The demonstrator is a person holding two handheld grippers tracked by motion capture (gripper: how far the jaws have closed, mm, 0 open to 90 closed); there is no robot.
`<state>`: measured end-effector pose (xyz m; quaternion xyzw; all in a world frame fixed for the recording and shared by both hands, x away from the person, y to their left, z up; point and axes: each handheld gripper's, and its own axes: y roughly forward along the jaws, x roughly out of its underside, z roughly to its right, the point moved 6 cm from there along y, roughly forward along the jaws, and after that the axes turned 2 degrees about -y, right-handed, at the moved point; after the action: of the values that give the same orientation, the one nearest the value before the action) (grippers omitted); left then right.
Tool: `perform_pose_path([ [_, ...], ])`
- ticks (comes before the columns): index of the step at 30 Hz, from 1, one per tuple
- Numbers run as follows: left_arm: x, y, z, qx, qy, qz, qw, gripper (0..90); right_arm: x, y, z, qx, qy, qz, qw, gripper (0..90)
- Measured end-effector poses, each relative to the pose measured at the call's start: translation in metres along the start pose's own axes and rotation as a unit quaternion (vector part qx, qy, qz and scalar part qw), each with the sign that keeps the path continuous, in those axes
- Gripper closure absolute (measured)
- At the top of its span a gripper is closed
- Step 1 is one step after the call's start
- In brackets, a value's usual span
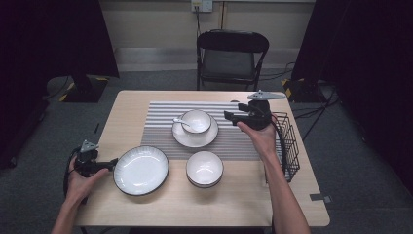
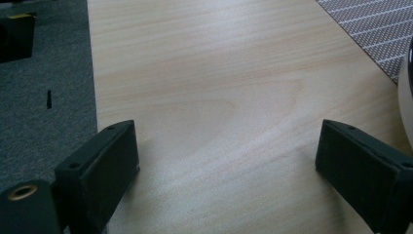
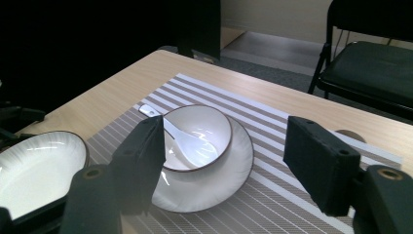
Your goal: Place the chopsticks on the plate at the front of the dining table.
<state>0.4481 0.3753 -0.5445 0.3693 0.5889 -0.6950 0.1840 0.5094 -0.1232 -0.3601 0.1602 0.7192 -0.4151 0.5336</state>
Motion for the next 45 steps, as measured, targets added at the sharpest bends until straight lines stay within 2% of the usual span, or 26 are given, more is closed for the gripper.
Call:
perform_pose_path([
  [4,0.000,0.000,0.000,0.001,0.000,0.000,1.0000,7.9,-0.002,-0.007,0.008,0.008,0.004,0.004,1.0000,31.5],
  [6,0.000,0.000,0.000,0.002,0.000,0.000,1.0000,7.9,0.000,-0.012,0.013,0.018,0.002,-0.002,0.9998,31.6],
  [15,0.000,0.000,0.000,0.001,-0.001,0.000,1.0000,7.9,0.005,-0.024,0.029,0.037,0.001,-0.009,0.9993,33.0],
  [28,0.000,0.000,0.000,0.000,-0.001,0.000,1.0000,7.9,0.012,-0.035,0.059,0.064,0.018,-0.004,0.9978,33.1],
  [31,0.000,0.000,0.000,0.000,-0.001,0.000,1.0000,7.9,0.012,-0.037,0.065,0.066,0.023,0.001,0.9976,32.9],
  [39,0.000,0.000,0.000,0.000,-0.001,0.000,1.0000,7.9,0.021,-0.026,0.079,0.078,0.035,-0.021,0.9961,33.8],
  [45,0.000,0.000,0.000,0.001,-0.001,0.000,1.0000,7.9,0.022,-0.024,0.083,0.082,0.040,-0.021,0.9956,34.2],
])
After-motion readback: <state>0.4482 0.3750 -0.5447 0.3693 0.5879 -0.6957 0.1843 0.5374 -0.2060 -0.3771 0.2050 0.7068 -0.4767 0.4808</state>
